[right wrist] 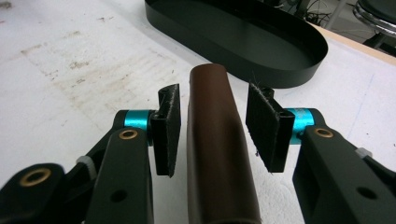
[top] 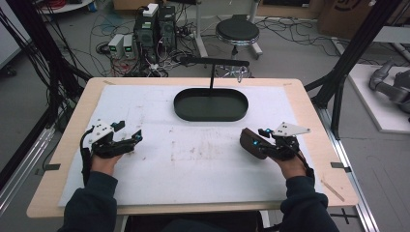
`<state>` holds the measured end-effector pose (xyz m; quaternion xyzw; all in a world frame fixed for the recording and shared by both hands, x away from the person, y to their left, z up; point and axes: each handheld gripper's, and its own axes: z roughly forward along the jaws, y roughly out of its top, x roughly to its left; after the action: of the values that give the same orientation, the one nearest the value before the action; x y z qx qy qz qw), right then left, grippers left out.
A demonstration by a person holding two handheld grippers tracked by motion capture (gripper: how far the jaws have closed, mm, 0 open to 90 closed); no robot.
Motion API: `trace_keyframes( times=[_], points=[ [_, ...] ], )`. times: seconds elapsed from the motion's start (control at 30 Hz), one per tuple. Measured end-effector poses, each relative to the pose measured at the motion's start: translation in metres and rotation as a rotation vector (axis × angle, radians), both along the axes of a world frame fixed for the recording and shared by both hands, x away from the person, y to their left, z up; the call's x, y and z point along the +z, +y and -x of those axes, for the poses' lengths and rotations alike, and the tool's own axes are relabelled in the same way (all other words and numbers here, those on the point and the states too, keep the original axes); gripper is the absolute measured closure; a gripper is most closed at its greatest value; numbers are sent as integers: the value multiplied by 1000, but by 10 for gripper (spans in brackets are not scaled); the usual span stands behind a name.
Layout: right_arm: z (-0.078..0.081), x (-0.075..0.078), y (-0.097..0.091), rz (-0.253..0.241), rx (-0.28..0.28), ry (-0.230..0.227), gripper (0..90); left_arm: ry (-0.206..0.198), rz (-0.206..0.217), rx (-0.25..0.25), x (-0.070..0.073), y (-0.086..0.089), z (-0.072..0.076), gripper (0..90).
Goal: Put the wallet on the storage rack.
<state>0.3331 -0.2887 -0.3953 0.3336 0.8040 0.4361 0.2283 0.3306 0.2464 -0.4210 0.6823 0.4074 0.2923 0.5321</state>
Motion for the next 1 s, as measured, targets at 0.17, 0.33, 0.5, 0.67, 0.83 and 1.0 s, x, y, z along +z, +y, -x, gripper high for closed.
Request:
trace_keyframes(
  times=[0.17,0.33,0.5,0.67,0.83,1.0],
  points=[
    [-2,-2,-4,-2,-20,8,458,-2,1,1,0,0,0,229],
    [-8,-13,-6,18,-3,88,390,-2,1,0,0,0,0,229],
    [-14,-22,-2,59,26,156,428,-3,-5,-2,0,0,1,228],
    [-13,-16,-1,63,39,152,635,-9,-5,-9,0,0,1,229],
    [-18,-10,4,22,60,128,637,-15,0,-16,0,0,0,228],
    [-35,4,17,-31,69,103,637,-19,3,-23,0,-1,0,228]
  ],
)
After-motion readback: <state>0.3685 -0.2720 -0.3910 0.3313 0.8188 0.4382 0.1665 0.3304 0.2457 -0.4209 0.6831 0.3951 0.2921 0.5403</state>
